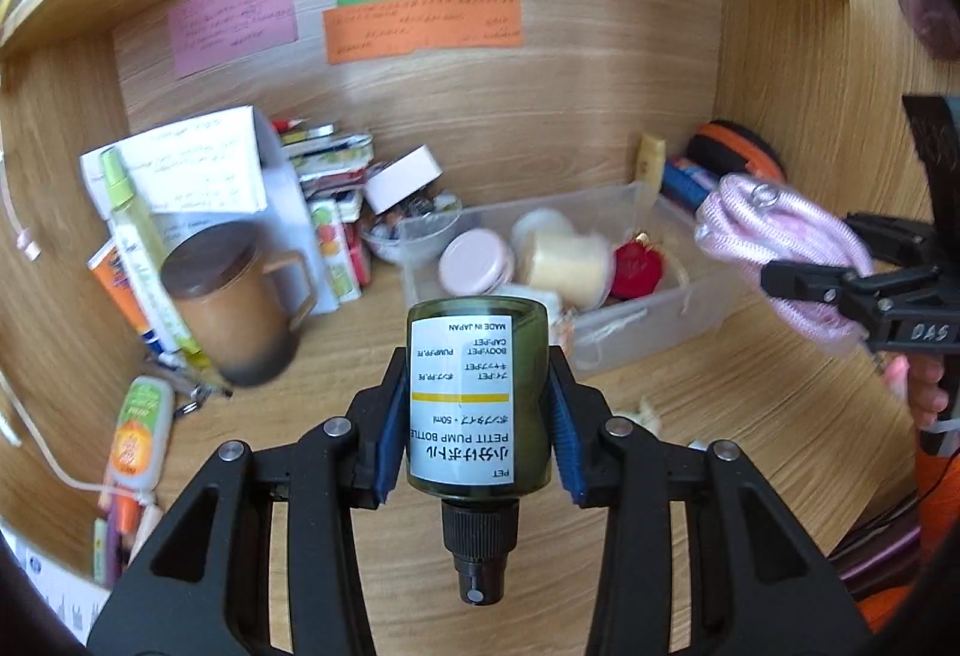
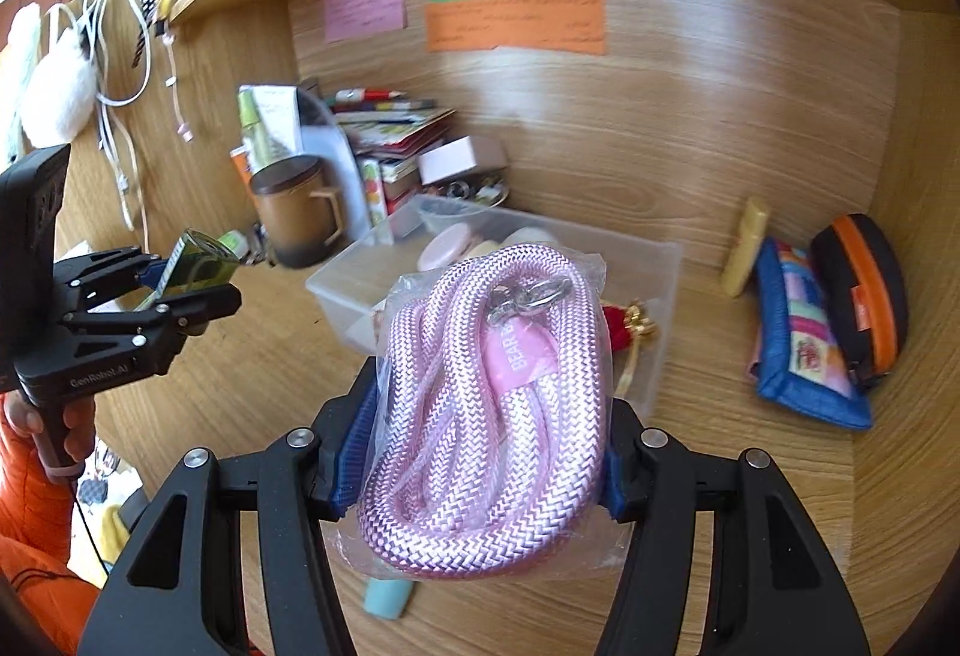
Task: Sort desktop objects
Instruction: 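Carry the green bottle and pink rope bag over the clear bin with both grippers, then open both grippers to drop the bottle and rope bag into the bin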
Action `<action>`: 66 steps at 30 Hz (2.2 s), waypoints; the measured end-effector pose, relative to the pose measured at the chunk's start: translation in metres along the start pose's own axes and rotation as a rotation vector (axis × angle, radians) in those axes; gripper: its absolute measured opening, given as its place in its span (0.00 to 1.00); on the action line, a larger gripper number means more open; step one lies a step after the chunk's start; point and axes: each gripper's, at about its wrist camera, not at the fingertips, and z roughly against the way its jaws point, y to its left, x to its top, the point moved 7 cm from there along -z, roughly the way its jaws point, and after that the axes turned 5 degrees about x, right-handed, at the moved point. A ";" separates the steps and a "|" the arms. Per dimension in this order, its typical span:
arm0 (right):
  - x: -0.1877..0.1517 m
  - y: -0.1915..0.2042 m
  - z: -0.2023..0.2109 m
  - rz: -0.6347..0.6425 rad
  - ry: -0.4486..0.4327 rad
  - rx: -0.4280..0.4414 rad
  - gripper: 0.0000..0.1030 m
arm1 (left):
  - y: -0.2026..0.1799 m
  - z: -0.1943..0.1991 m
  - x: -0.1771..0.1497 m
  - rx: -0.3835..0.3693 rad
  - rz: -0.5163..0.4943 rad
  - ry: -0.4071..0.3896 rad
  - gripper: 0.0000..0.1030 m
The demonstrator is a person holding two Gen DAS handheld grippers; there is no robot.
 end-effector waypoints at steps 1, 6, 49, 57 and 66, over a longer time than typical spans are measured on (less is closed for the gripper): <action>0.001 -0.003 0.001 -0.006 -0.005 -0.006 0.53 | -0.001 -0.001 0.004 -0.010 0.000 -0.003 0.40; 0.008 -0.017 0.003 -0.027 -0.022 -0.020 0.53 | -0.004 -0.011 0.022 -0.035 -0.002 -0.009 0.40; 0.028 -0.073 -0.110 -0.055 0.130 -0.188 0.56 | -0.008 -0.113 0.044 -0.085 -0.009 0.066 0.62; 0.027 -0.067 -0.112 -0.018 0.166 -0.224 0.70 | -0.011 -0.106 0.040 -0.045 -0.036 0.049 0.77; 0.025 -0.055 -0.102 0.076 0.167 -0.312 0.75 | -0.008 -0.092 0.039 -0.007 -0.043 0.019 0.90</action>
